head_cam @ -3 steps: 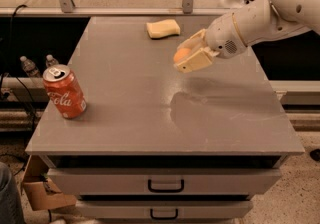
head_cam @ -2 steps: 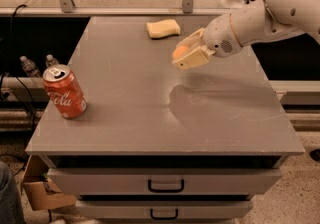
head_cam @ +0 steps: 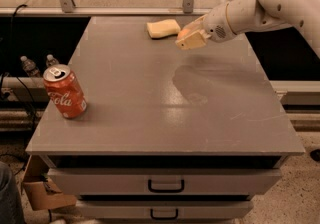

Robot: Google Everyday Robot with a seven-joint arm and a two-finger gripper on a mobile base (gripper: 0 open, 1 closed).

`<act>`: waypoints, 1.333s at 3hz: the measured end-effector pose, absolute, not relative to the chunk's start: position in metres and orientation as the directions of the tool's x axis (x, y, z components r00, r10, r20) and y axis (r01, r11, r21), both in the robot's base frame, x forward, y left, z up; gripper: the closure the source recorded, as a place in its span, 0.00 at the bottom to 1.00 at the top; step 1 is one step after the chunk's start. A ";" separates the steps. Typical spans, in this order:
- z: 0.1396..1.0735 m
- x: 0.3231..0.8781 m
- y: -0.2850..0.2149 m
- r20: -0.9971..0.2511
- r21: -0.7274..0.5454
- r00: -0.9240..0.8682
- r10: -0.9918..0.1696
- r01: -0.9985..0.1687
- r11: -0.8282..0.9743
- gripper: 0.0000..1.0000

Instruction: Move orange near sponge

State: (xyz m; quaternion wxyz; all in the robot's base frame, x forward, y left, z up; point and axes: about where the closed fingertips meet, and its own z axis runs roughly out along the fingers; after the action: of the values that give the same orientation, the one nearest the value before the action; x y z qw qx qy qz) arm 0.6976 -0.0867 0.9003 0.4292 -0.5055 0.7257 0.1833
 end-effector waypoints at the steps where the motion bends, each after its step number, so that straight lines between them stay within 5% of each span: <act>1: 0.908 0.735 -0.099 -0.811 -0.195 -0.155 -0.564 -0.837 0.511 1.00; 4: 0.866 0.801 -0.109 -0.803 -0.139 -0.272 -0.530 -0.780 0.610 1.00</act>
Offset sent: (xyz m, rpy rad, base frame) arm 0.0995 -0.0391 -0.0067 -0.0110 -0.0242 -0.2736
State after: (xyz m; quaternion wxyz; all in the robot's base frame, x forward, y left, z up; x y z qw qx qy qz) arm 0.8008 -0.1088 0.8662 0.4357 -0.4176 0.7844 0.1433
